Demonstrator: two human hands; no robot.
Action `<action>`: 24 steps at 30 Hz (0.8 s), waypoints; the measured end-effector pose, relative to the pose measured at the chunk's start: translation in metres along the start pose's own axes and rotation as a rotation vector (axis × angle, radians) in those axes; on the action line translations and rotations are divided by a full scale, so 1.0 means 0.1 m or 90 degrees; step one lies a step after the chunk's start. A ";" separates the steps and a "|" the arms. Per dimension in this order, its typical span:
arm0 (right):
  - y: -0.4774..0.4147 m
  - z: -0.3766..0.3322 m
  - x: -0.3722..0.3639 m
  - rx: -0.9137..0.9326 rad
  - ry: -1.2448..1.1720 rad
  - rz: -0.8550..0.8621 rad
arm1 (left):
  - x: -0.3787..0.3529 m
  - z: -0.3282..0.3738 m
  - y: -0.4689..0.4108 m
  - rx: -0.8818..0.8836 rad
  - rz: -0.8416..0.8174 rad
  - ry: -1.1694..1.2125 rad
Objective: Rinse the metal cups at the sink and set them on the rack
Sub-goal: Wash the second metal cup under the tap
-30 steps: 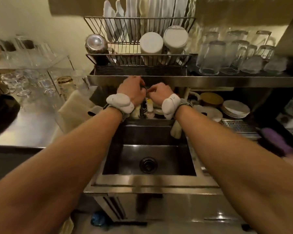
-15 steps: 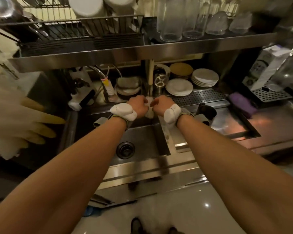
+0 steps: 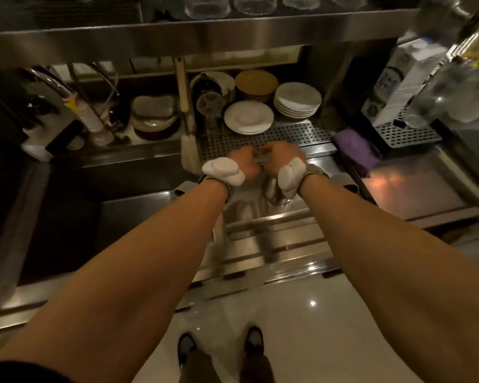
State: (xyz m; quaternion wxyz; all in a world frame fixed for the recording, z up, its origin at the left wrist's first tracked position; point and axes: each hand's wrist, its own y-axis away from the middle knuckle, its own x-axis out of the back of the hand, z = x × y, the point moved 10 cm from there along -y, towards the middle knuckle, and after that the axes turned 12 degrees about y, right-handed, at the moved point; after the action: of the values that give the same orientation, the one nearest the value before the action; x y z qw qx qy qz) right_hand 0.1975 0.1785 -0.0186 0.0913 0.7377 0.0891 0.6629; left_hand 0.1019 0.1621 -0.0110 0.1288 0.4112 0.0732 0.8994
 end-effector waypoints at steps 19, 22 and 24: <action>-0.30 -0.47 0.16 0.107 -0.128 0.021 | 0.19 -0.49 0.03 0.051 -0.025 0.128; -0.19 -1.12 0.23 0.159 -0.151 0.025 | 0.63 -0.74 0.28 0.045 0.033 0.172; -0.13 -1.41 0.18 0.158 -0.163 0.013 | 0.81 -0.88 0.39 0.041 0.063 0.178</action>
State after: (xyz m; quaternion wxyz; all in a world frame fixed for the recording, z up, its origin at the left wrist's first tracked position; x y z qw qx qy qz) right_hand 0.0594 0.1977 0.0101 0.0031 0.8226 0.1505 0.5483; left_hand -0.0220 0.1462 -0.0007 0.0598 0.2891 0.0986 0.9503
